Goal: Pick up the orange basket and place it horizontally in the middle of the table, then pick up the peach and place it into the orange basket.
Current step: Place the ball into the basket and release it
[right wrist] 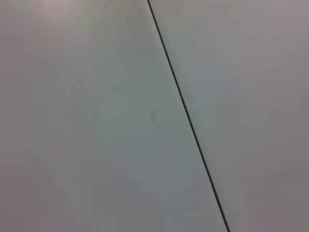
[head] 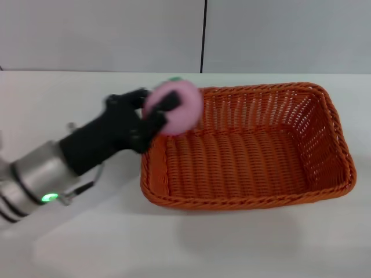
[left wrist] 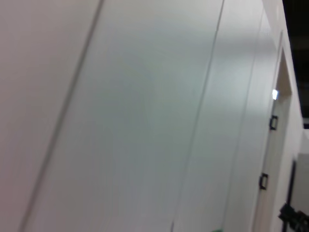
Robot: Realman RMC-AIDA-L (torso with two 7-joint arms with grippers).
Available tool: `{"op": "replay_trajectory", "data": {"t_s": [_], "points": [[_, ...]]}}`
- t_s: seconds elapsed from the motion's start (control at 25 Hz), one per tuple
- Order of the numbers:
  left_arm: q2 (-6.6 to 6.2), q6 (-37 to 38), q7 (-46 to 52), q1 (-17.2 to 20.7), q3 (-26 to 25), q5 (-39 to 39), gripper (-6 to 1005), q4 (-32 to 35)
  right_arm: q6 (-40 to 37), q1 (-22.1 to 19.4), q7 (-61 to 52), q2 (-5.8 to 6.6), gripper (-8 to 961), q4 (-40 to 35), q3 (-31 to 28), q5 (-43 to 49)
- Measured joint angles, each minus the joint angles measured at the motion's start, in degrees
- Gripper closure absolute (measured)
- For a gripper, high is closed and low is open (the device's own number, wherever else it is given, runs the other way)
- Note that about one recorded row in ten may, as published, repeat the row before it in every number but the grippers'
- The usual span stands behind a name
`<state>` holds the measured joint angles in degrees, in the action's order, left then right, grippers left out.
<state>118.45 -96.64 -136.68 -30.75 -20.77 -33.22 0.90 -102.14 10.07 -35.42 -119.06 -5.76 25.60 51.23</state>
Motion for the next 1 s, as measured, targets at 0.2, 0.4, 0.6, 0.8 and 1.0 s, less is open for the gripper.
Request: {"op": "replay_trajectory", "data": {"t_s": [0.2,0.4,0.6,0.8,1.0], "points": [[0.09,10.5,-4.0,-1.6,2.9,0.0,797,-7.5,0.0,-0.6,0.0,-0.02,379,0.1,-0.1,0.0],[0.07,14.1,-4.0,-1.5,2.9,0.0,792,-9.7,0.1,-1.0,0.0,-0.03,379,0.1,-0.1,0.0],[-0.07,14.5,-3.9,-1.1,3.2,0.0,620,-9.7,0.2,-1.0,0.0,0.08,379,0.1,-0.2,0.0],[-0.28,14.3,-3.1,0.2,2.8,0.0,378,-9.3,0.2,-0.7,0.0,0.12,379,-0.1,-0.5,0.0],[-0.5,13.1,-2.8,3.2,-1.4,-0.5,224,-7.3,1.3,-0.5,0.1,0.14,379,-0.2,-1.2,0.0]]}}
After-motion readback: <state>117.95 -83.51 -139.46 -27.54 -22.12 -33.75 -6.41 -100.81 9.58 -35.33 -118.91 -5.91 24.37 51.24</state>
